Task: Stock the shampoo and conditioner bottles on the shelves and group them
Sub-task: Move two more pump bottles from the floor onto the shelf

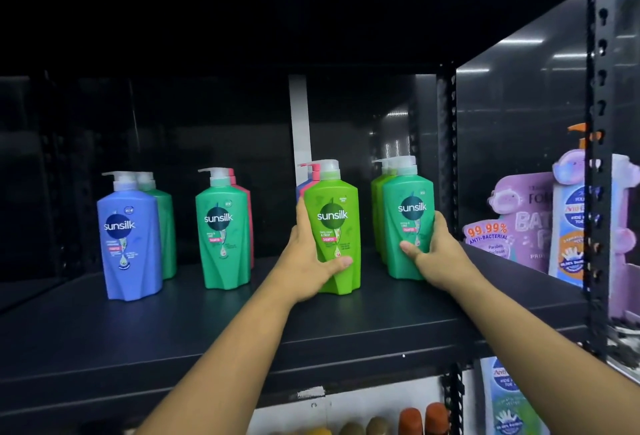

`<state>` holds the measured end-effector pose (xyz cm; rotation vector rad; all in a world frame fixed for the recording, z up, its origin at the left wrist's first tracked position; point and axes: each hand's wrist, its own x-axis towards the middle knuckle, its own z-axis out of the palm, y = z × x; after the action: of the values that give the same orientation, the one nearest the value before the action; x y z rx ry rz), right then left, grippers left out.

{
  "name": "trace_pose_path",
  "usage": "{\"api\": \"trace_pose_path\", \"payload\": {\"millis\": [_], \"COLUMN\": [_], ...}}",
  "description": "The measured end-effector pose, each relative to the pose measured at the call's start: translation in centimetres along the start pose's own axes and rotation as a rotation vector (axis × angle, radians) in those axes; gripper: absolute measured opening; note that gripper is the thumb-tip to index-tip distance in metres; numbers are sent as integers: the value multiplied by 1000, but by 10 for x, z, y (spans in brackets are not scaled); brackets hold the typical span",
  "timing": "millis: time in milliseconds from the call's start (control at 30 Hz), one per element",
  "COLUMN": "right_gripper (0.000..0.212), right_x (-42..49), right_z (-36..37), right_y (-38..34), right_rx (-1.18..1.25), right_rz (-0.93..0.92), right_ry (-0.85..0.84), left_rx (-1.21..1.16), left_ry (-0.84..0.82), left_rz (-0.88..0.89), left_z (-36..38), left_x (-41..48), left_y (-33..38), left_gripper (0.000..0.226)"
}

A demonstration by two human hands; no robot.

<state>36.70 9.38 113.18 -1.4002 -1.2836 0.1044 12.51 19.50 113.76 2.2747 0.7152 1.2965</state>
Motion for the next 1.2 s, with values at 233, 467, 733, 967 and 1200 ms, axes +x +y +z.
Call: {"api": "trace_pose_path", "payload": {"millis": [233,467,733,967,1200], "right_gripper": [67,112,108,112,88], "right_x": [-1,18,5,-3,-11], "right_z": [-1,3,-1,-2,-5], "right_y": [2,35,9,2,-11], "right_rx": [-64,-44,-164,-263,-423], "right_rz": [17,-21,-66,-31,-208], "right_ry": [1,-40,50,32,295], "left_rx": [33,19,29,29,162], "left_ry": [4,63,112,110,39], "left_rz": [-36,-13,-20,-27,-99], "left_z": [-2,-1,-2,-4,-9], "left_x": [-5,-8,-10,-14,-27], "left_y": [3,8,10,13,21], "left_gripper": [118,108,103,101,82]}}
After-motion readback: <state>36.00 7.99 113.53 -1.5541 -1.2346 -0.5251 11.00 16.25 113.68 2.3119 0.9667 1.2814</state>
